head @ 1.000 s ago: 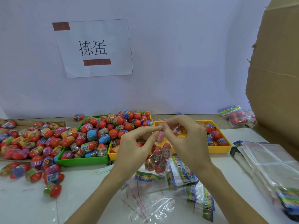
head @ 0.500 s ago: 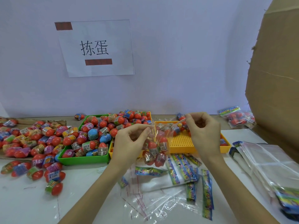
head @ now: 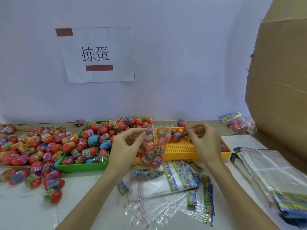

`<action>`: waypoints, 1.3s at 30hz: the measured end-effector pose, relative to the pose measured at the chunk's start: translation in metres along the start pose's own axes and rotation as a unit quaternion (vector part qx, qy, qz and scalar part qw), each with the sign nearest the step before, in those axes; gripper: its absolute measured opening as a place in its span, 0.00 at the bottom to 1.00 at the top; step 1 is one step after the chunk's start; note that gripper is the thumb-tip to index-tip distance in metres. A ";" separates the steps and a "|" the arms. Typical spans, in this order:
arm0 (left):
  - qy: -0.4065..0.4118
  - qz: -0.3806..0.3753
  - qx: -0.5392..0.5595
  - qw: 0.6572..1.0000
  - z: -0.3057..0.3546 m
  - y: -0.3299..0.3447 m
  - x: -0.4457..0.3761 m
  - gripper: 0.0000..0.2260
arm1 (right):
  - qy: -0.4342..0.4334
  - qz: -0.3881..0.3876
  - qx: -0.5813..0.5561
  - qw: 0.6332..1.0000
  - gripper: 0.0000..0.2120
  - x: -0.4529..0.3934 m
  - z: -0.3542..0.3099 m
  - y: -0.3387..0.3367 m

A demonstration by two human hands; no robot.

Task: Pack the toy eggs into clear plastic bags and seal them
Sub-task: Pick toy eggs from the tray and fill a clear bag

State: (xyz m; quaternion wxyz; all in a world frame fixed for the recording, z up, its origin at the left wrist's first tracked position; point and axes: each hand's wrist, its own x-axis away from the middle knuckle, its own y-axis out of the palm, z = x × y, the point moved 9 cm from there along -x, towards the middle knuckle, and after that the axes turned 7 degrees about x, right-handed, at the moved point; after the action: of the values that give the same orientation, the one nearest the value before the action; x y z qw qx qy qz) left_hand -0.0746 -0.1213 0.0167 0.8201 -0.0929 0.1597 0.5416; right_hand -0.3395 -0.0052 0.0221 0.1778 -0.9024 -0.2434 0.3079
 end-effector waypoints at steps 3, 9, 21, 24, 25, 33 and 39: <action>0.002 -0.006 0.003 1.000 0.000 0.001 0.000 0.08 | -0.047 -0.084 0.063 0.993 0.04 0.009 -0.009 0.023; 0.004 -0.003 0.003 1.000 -0.002 0.001 -0.001 0.07 | -0.118 -0.157 0.047 0.979 0.09 0.018 -0.031 0.034; 0.021 0.023 0.009 0.999 0.002 -0.004 0.000 0.11 | -0.010 -0.274 -0.190 0.943 0.13 0.032 -0.039 0.050; 0.018 0.032 0.017 0.999 0.001 -0.005 0.000 0.10 | -0.014 -0.291 -0.190 0.938 0.08 0.036 -0.041 0.052; 0.013 0.032 0.020 0.999 -0.001 -0.005 0.000 0.10 | -0.008 -0.285 -0.194 0.939 0.06 0.036 -0.039 0.052; -0.055 0.034 0.085 0.994 -0.014 -0.005 -0.003 0.06 | 0.026 -0.252 -0.234 0.939 0.05 0.035 -0.034 0.051; -0.115 0.032 0.147 0.982 -0.026 -0.007 -0.003 0.06 | 0.018 -0.231 -0.261 0.937 0.04 0.030 -0.034 0.044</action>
State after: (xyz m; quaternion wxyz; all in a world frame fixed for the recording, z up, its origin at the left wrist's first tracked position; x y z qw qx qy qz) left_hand -0.0738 -0.1350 -0.0069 0.8199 0.0965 0.1452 0.5454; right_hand -0.2820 -0.0305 0.0130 0.0068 -0.8414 -0.5138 0.1673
